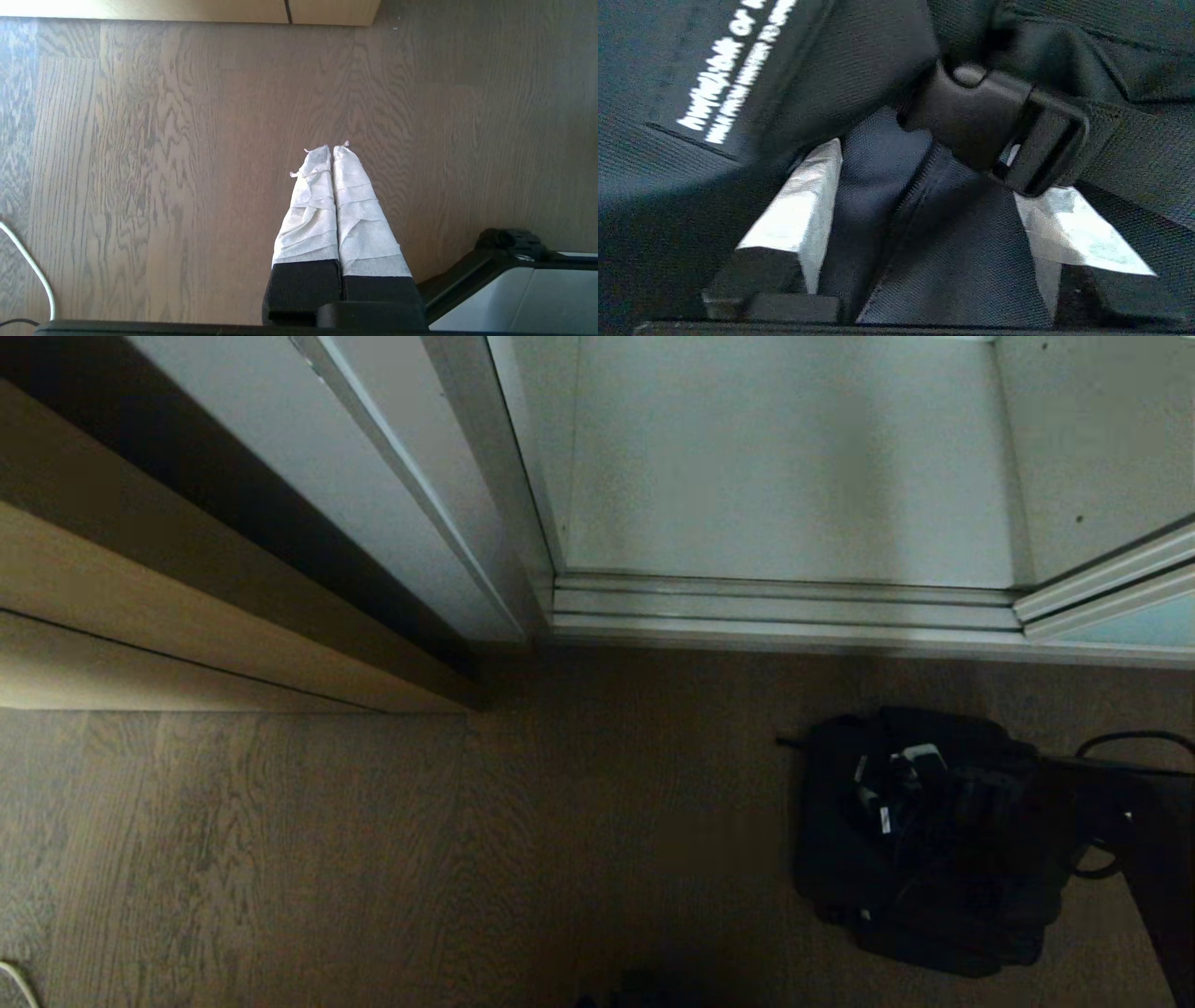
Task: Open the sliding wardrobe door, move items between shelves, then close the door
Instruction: Place the bag on the higher shelf
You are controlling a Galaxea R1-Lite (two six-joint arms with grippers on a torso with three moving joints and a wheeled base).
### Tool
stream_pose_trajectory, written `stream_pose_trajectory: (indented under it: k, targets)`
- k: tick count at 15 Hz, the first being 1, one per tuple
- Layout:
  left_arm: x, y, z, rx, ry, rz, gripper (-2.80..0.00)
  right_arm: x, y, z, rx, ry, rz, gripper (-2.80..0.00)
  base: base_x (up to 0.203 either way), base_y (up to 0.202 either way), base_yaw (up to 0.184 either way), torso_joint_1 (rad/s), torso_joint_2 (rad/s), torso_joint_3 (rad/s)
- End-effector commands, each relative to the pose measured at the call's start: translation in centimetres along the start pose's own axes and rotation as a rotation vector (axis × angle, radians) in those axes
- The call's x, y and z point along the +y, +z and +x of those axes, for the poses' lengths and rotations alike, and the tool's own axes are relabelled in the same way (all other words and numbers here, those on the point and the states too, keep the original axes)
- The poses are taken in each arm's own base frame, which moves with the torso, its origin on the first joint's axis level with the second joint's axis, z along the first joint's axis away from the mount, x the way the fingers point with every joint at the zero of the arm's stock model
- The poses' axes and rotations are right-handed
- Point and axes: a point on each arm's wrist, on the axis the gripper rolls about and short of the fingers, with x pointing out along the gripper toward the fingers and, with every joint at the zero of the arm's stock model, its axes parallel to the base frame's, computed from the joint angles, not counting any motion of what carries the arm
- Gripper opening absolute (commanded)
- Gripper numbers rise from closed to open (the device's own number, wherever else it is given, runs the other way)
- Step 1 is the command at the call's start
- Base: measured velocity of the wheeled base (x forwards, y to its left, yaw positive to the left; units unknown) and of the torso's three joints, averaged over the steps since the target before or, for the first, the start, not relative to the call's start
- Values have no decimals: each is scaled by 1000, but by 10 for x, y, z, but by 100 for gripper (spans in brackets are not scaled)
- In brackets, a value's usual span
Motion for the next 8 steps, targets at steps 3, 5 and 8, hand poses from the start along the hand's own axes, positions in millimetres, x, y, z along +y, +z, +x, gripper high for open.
stream_pose_trajectory:
  k: [3,5,8]
  targets:
    - [0,0,0,1,1,1,-280,17,-3,-13,46,43,-6,0,0,0,0,0,0,0]
    - [0,0,0,1,0,0,-280,15,19,-34,39,66,1,0,0,0,0,0,0,0]
    - [0,0,0,1,2,0,-280,22,45,-71,46,125,72,0,0,0,0,0,0,0]
